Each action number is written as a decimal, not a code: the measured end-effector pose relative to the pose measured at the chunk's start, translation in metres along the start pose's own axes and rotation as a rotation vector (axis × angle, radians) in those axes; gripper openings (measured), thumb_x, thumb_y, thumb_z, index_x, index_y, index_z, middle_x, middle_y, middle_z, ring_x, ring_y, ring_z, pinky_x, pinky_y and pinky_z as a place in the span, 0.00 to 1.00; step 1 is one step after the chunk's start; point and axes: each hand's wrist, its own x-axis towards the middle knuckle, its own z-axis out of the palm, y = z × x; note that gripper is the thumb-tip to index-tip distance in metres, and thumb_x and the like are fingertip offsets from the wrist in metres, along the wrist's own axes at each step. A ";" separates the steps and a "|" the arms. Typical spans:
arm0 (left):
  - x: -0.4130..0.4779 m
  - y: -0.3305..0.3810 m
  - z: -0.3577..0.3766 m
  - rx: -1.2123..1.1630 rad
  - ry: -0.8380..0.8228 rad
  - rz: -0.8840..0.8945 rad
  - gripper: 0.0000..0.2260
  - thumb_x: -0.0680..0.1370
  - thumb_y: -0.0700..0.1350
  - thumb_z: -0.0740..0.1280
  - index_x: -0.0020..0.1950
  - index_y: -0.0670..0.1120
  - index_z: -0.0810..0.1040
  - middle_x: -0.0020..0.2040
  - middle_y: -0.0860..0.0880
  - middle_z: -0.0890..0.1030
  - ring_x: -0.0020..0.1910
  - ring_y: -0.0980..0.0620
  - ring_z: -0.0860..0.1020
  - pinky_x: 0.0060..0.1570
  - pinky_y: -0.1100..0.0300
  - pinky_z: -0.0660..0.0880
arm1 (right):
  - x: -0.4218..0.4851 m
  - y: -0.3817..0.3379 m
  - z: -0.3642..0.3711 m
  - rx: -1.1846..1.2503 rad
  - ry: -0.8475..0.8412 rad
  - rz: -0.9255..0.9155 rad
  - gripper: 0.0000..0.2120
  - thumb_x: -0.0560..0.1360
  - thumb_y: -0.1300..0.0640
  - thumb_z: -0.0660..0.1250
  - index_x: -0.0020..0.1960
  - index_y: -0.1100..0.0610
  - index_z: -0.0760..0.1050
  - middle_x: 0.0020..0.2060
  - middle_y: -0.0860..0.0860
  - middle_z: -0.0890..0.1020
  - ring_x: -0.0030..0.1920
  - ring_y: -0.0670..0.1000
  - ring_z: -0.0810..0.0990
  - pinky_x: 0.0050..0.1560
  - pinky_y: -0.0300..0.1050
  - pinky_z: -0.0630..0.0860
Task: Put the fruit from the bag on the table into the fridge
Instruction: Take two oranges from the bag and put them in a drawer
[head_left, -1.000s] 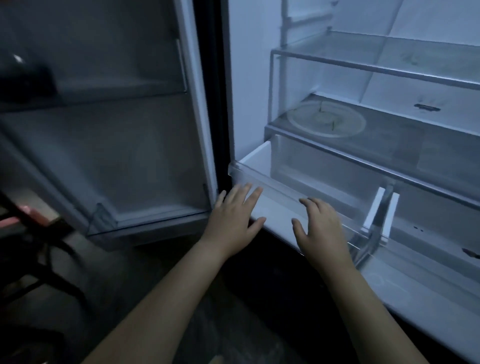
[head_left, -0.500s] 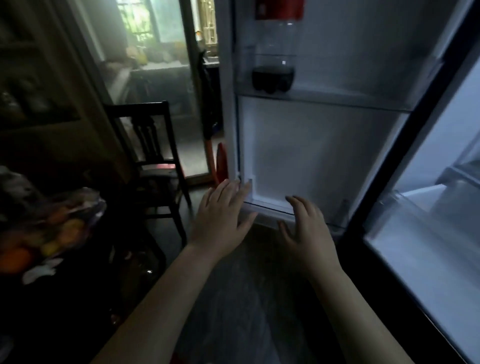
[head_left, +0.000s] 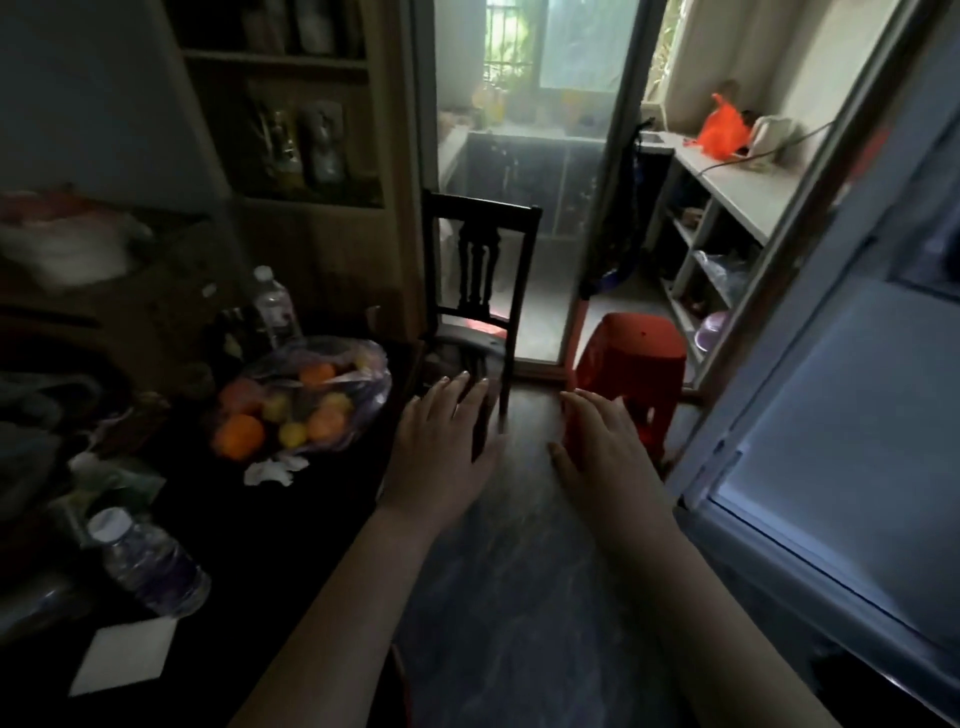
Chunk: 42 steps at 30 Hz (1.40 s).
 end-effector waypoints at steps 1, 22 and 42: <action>0.004 -0.012 0.001 -0.005 -0.008 -0.029 0.28 0.78 0.60 0.54 0.75 0.49 0.61 0.75 0.47 0.61 0.75 0.47 0.56 0.72 0.49 0.52 | 0.011 -0.005 0.008 0.007 -0.015 -0.021 0.27 0.77 0.52 0.64 0.73 0.55 0.62 0.72 0.50 0.65 0.73 0.50 0.58 0.67 0.36 0.51; 0.033 -0.217 0.026 0.077 -0.044 -0.418 0.32 0.77 0.62 0.54 0.77 0.50 0.54 0.76 0.49 0.60 0.74 0.50 0.57 0.70 0.50 0.59 | 0.152 -0.074 0.172 0.149 -0.282 -0.276 0.23 0.76 0.54 0.65 0.69 0.56 0.68 0.65 0.52 0.73 0.65 0.52 0.70 0.59 0.36 0.62; 0.149 -0.340 0.094 0.035 -0.088 -0.860 0.23 0.81 0.55 0.55 0.75 0.50 0.59 0.75 0.51 0.61 0.73 0.51 0.59 0.69 0.55 0.60 | 0.340 -0.098 0.353 0.233 -0.706 -0.512 0.23 0.77 0.54 0.63 0.71 0.54 0.65 0.68 0.51 0.70 0.67 0.52 0.68 0.62 0.45 0.68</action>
